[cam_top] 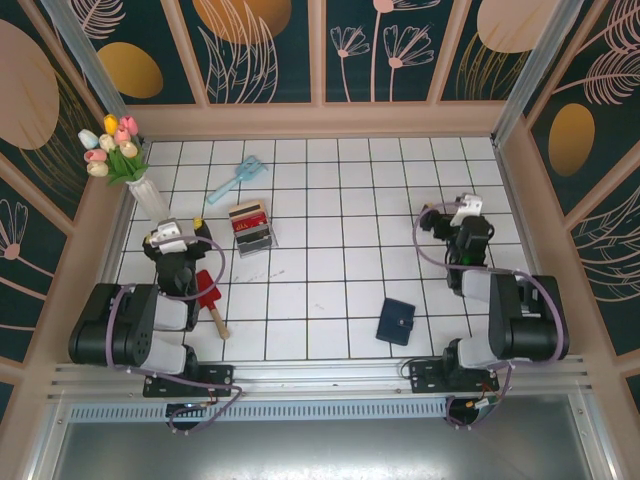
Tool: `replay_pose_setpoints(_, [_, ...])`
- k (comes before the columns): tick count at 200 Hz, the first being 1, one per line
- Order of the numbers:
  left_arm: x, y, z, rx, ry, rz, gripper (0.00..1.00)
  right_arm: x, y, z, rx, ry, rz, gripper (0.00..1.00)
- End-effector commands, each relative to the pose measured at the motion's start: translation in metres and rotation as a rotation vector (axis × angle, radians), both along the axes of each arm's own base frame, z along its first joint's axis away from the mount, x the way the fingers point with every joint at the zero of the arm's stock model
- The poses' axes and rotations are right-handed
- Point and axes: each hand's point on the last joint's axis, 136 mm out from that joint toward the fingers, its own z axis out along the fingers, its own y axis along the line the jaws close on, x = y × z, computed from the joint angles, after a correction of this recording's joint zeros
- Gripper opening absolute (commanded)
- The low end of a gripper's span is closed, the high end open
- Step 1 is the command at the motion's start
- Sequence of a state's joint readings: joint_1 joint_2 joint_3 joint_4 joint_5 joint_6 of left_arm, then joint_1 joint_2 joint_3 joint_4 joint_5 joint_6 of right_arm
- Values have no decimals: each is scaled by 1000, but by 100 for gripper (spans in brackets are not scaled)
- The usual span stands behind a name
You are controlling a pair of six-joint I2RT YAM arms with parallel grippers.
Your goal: Put the credit cards into the card holder
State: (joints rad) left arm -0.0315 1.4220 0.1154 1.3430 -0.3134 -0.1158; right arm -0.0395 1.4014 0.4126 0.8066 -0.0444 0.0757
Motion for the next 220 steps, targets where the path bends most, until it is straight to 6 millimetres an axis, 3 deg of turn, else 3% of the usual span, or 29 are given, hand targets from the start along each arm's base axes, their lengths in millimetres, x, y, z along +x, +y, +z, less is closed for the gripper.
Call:
replay_pose_setpoints(1, [0,5,31,-15,-71,26,99,-9,2,7,138,112,-41,99])
replay_pose_setpoints(17, [-4,7,48,-67,-95,36,99,-14,3,7,285,230,-90,99])
replay_pose_setpoints(29, [-1,10,57,-170,-83,60,99,-24,1,-5,401,366,-157,99])
replay_pose_setpoints(46, [6,4,70,-291,-63,38,99,-47,10,-27,504,528,-178,83])
replay_pose_setpoints(62, [9,6,64,-527,-21,94,99,-69,37,-41,577,629,-85,82])
replay_pose_setpoints(69, [16,-10,70,-560,5,9,99,-77,51,-45,590,662,-23,77])
replay_pose_setpoints(80, [30,-51,81,-590,54,-228,99,-90,63,-53,572,732,-10,70])
replay_pose_setpoints(101, [40,-119,80,-754,185,-534,99,-116,78,-71,455,857,-60,70])
replay_pose_setpoints(126, [27,-190,66,-727,307,-711,99,-148,82,-90,441,951,-164,65])
replay_pose_setpoints(143, [13,-230,52,-727,403,-805,99,-163,90,-92,462,965,-173,65])
replay_pose_setpoints(169, [-8,-263,28,-702,490,-851,99,-188,89,-82,454,942,-235,63])
replay_pose_setpoints(201, [-21,-281,14,-673,546,-885,99,-220,101,-90,525,1036,-217,62])
replay_pose_setpoints(220, [-27,-285,8,-641,570,-893,99,-237,93,-97,471,1055,-283,64])
